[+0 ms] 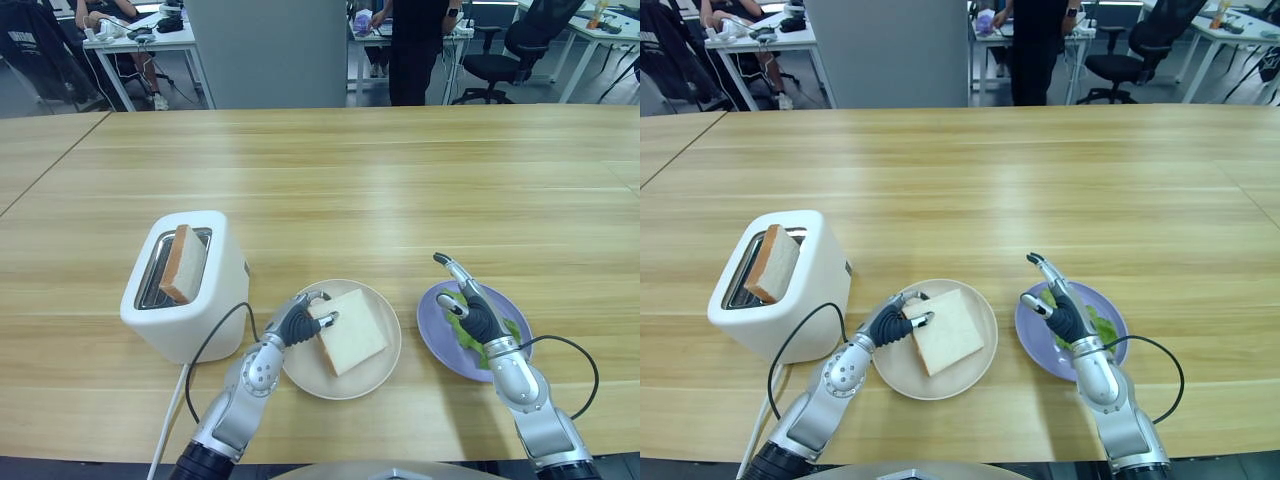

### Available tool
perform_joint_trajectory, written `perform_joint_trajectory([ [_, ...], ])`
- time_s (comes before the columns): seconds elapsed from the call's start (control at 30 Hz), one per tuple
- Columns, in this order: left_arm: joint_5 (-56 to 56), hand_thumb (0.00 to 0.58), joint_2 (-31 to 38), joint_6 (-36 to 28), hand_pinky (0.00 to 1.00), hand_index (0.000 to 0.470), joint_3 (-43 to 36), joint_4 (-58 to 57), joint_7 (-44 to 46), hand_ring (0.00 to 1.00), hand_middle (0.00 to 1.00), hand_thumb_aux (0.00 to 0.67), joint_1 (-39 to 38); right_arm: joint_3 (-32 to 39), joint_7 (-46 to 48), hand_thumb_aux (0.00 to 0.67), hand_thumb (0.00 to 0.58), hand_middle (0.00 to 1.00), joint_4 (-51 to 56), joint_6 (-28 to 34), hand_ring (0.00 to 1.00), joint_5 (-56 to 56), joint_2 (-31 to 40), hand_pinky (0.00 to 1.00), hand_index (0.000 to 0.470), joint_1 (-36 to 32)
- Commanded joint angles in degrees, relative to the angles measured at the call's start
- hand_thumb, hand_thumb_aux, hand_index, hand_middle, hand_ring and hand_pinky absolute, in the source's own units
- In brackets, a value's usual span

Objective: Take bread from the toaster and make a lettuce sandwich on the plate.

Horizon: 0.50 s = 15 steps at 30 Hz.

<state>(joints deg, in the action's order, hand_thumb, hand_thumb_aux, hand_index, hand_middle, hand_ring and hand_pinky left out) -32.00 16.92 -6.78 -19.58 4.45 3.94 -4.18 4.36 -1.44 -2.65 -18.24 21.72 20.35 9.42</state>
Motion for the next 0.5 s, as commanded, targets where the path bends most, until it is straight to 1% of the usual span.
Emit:
perform_joint_trajectory([
  [0.03,-7.2,0.0,1.9,-2.4,0.84,0.0,-1.0,0.1,-2.3,0.84,0.84,0.0,0.0,0.1,0.6,0.0,0.0,0.0,1.0,-0.1,0.0,0.0,0.0,0.0,0.0,0.1],
  [0.07,-9.6,0.0,2.6,-3.4,0.71,0.0,-1.0,0.7,-2.9,0.71,0.71,0.0,0.1,0.1,0.6,0.0,0.0,0.0,1.0,-0.1,0.0,0.0,0.1,0.0,0.0,0.1],
  [0.1,-11.9,0.0,3.2,-4.5,0.71,0.0,-0.8,1.4,-3.7,0.71,0.71,0.0,0.2,0.1,0.6,0.0,0.0,0.0,1.0,-0.1,0.0,0.0,0.2,0.0,0.0,0.1],
  [0.23,-22.8,0.0,5.2,-9.2,0.64,0.0,-1.7,4.8,-5.4,0.64,0.64,0.0,0.6,0.0,0.8,0.0,0.0,0.0,1.1,-0.1,0.0,0.2,0.5,0.0,0.0,-0.1],
  [0.3,-27.0,0.0,5.4,-10.9,0.63,0.0,-2.2,6.5,-5.5,0.63,0.63,0.0,0.5,0.0,1.0,0.0,0.0,0.0,1.0,0.1,0.0,0.2,0.6,0.0,0.0,-0.3],
  [0.43,-32.4,0.0,5.4,-12.9,0.62,0.0,-2.3,9.4,-4.4,0.62,0.62,0.0,0.3,-0.5,1.7,0.0,0.0,0.0,0.9,0.4,0.0,-0.2,1.2,0.0,0.0,-1.3],
  [0.5,-31.9,0.0,4.5,-12.8,0.6,0.0,-1.5,11.0,-4.5,0.6,0.6,0.0,-0.1,-0.8,1.9,0.0,0.0,0.0,1.1,0.2,0.0,0.7,2.4,0.0,0.0,-2.1],
])
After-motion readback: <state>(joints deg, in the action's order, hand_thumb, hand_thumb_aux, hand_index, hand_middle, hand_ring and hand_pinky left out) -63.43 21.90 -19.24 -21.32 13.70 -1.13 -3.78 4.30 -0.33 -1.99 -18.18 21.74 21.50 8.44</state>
